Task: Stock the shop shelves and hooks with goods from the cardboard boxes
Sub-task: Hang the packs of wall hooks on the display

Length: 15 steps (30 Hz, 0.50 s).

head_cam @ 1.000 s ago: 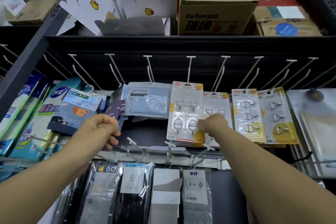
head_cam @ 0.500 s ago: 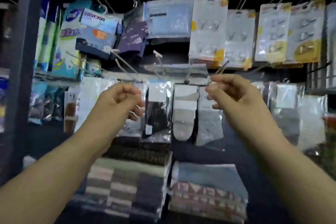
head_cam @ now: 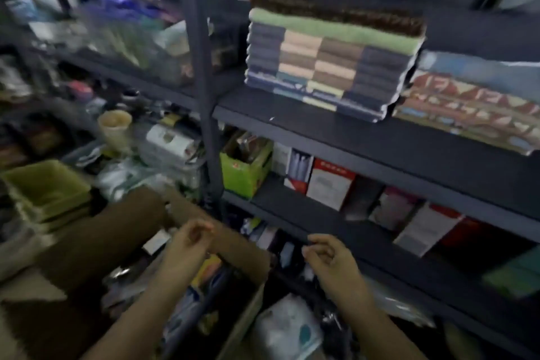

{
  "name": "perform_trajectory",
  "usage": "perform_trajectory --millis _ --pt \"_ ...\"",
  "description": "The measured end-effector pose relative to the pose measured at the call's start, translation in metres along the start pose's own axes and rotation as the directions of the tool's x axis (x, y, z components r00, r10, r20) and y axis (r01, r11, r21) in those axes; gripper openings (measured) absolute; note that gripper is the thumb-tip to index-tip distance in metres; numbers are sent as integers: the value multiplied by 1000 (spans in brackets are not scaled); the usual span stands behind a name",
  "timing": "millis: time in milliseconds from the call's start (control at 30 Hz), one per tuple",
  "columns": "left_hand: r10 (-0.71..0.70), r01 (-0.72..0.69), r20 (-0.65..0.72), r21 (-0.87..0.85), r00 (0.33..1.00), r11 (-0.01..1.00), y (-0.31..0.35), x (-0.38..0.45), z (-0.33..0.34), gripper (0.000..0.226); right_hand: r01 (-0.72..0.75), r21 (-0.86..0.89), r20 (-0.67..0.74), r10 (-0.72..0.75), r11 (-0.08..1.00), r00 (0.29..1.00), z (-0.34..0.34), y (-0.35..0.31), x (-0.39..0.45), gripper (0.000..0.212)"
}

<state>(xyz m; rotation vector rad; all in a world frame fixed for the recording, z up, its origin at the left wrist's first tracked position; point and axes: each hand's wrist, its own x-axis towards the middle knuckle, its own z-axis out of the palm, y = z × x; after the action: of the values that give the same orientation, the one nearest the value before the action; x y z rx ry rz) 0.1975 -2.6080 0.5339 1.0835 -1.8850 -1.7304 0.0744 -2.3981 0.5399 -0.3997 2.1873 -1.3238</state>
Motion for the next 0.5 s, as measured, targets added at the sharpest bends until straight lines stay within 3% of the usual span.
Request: perform_trajectory --millis 200,300,500 --pt "-130 139 -133 59 983 989 -70 -42 -46 16 -45 -66 211 58 997 976 63 41 -9 16" --pt "-205 215 -151 54 967 975 -92 -49 -65 26 -80 -76 271 98 994 958 88 48 -13 15" --pt "-292 308 -131 119 947 944 -117 -38 -94 23 -154 -74 327 169 985 930 135 47 -15 21"
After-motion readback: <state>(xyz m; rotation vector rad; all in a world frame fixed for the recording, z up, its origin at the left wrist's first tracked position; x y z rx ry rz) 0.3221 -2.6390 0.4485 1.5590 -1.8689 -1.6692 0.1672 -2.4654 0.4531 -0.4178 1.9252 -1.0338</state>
